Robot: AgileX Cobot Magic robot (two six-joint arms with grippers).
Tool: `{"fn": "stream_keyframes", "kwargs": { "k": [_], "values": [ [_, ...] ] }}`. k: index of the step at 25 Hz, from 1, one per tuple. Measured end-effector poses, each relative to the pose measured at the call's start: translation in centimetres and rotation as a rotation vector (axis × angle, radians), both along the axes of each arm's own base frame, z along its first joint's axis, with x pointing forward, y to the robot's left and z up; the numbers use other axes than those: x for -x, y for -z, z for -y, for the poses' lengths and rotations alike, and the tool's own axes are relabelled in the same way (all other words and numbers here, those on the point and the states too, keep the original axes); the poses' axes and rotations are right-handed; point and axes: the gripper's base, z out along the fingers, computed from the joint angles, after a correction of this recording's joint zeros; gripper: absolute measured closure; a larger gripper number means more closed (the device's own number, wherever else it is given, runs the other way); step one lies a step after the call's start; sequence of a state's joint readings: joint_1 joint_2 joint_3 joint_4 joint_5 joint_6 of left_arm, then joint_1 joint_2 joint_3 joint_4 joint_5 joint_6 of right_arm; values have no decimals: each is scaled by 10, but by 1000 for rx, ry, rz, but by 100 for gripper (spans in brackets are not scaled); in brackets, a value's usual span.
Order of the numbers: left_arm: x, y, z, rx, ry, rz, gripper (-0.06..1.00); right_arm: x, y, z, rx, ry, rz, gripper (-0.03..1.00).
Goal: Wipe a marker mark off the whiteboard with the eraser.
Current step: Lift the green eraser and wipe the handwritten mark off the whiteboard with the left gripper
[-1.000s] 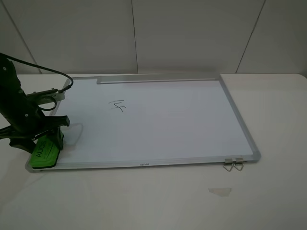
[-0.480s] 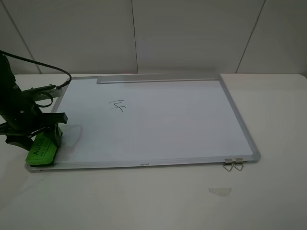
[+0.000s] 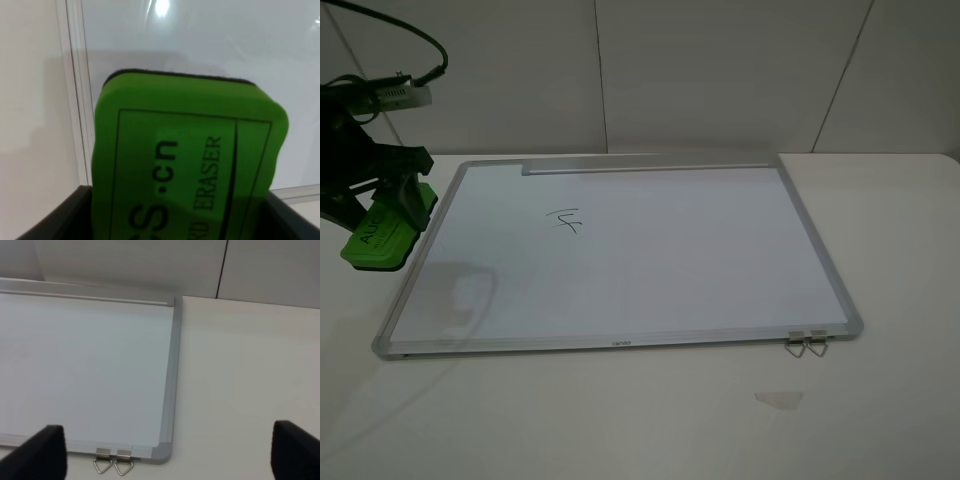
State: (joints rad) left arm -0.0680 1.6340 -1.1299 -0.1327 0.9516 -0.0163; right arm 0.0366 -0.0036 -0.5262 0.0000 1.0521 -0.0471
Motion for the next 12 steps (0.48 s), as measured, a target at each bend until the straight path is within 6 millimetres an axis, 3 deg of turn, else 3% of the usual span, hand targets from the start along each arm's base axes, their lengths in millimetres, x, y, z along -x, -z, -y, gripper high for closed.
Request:
{"fn": "stream_keyframes", "kwargs": {
  "k": [6, 12],
  "values": [
    [-25, -27, 5, 27, 157, 20, 34, 0, 0, 0, 0, 0, 0, 15],
    [-60, -20, 25, 37, 235, -58, 34, 0, 0, 0, 0, 0, 0, 15]
  ]
}}
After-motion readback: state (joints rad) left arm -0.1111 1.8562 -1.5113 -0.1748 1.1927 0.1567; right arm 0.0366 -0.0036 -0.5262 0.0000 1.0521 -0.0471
